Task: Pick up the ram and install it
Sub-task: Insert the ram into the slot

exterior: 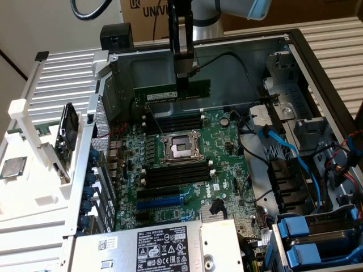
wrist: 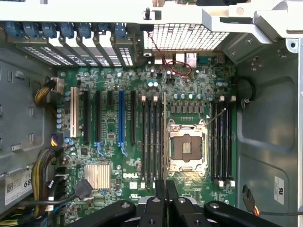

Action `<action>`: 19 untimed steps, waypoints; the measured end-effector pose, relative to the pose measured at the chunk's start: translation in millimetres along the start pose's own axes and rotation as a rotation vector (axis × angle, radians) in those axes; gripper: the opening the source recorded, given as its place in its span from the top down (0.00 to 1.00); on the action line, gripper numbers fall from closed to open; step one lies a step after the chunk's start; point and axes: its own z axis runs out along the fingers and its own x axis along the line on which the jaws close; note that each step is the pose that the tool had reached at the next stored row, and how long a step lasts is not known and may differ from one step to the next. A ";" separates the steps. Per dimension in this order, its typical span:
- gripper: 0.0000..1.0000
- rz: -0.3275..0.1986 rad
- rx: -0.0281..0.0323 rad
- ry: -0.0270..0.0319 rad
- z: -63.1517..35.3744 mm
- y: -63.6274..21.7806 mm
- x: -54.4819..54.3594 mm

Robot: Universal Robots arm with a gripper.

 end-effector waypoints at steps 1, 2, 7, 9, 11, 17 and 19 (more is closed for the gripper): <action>0.88 0.000 0.0000 0.0009 0.7 0.3 0.1; 0.88 0.000 -0.0001 0.0021 1.1 0.5 0.2; 0.88 0.000 0.0001 0.0059 5.7 0.9 1.3; 0.88 0.000 0.0002 0.0060 7.4 0.9 1.8; 0.88 0.000 0.0001 0.0064 9.6 0.8 2.0; 0.88 0.000 0.0002 0.0081 19.2 0.6 2.6; 0.88 0.000 0.0002 0.0104 22.6 0.6 2.5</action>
